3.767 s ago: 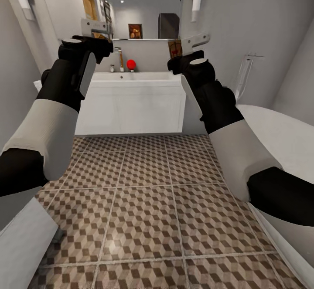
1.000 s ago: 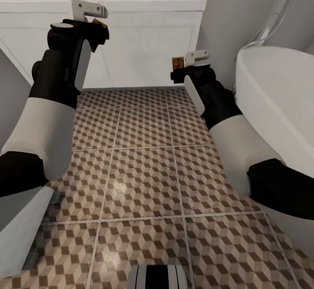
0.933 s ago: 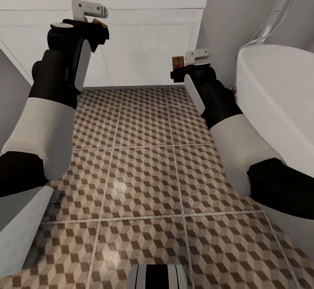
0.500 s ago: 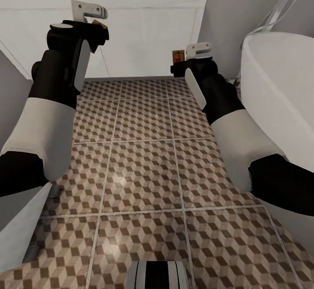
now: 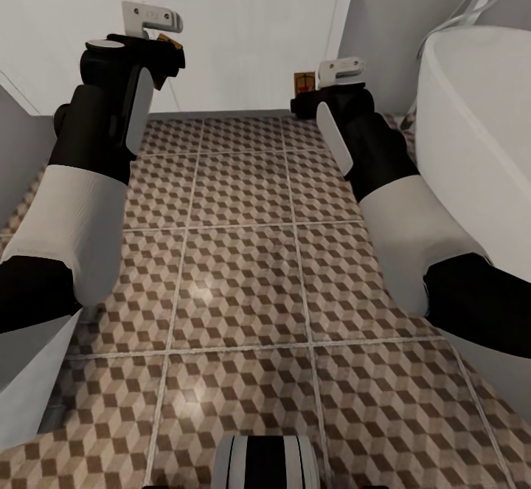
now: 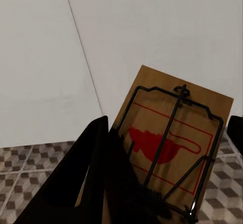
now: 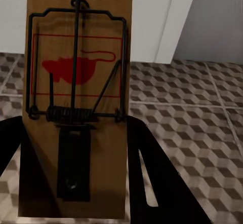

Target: Take the four mousetraps from the cabinet in the bathroom and place them on the bathroom floor. Make sure all four end up on the same floor surface, and ensure that at least two of them are either under or directly next to the same bathroom sink.

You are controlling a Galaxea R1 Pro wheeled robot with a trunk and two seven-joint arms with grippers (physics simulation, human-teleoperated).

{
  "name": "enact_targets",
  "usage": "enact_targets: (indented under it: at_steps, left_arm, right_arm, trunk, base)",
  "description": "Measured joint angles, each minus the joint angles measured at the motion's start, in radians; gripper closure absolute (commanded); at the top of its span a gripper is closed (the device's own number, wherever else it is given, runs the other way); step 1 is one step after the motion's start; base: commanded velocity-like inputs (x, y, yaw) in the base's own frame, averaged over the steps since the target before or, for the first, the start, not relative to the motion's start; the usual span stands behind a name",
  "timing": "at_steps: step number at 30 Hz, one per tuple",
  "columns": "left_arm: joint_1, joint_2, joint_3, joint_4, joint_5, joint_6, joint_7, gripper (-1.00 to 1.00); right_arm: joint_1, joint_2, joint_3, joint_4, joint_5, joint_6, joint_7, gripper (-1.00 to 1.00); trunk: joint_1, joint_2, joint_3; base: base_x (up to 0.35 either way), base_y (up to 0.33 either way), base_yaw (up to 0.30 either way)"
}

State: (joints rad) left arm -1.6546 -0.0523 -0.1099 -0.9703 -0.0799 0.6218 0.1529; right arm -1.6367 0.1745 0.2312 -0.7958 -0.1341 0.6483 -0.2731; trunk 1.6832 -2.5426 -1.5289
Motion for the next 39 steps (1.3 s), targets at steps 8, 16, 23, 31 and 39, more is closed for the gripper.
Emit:
enact_targets:
  at_steps: [8,16,23,31,39]
  left_arm:
    - [0.000,0.000,0.001,0.000,0.000,-0.001,0.005,1.00]
    - [0.000,0.000,0.001,0.000,0.001,-0.003,-0.001,1.00]
    - [0.000,0.001,0.000,-0.001,0.004,-0.008,-0.002,1.00]
    - [0.000,0.001,-0.001,0.000,0.009,-0.020,-0.002,1.00]
    - [0.004,-0.001,-0.002,0.000,0.012,-0.030,-0.004,1.00]
  right_arm:
    - [-0.005,0.000,-0.009,0.001,0.000,0.000,0.000,1.00]
    - [-0.005,0.000,-0.011,0.003,0.000,0.000,0.000,1.00]
    - [-0.005,0.000,-0.012,0.012,-0.001,0.000,0.000,1.00]
    - [-0.006,0.000,-0.012,0.043,-0.001,-0.004,0.000,1.00]
    - [-0.007,0.000,-0.012,0.051,0.004,-0.003,0.000,1.00]
  trunk:
    - [0.004,-0.002,-0.031]
    - [0.007,-0.004,-0.062]
    - [0.010,-0.005,-0.089]
    - [0.014,-0.007,-0.120]
    - [0.016,-0.009,-0.143]
  base:
    - [0.000,0.000,0.000]
    - [0.000,0.000,0.000]
    - [0.000,0.000,0.000]
    - [0.000,0.000,0.000]
    - [0.000,0.000,0.000]
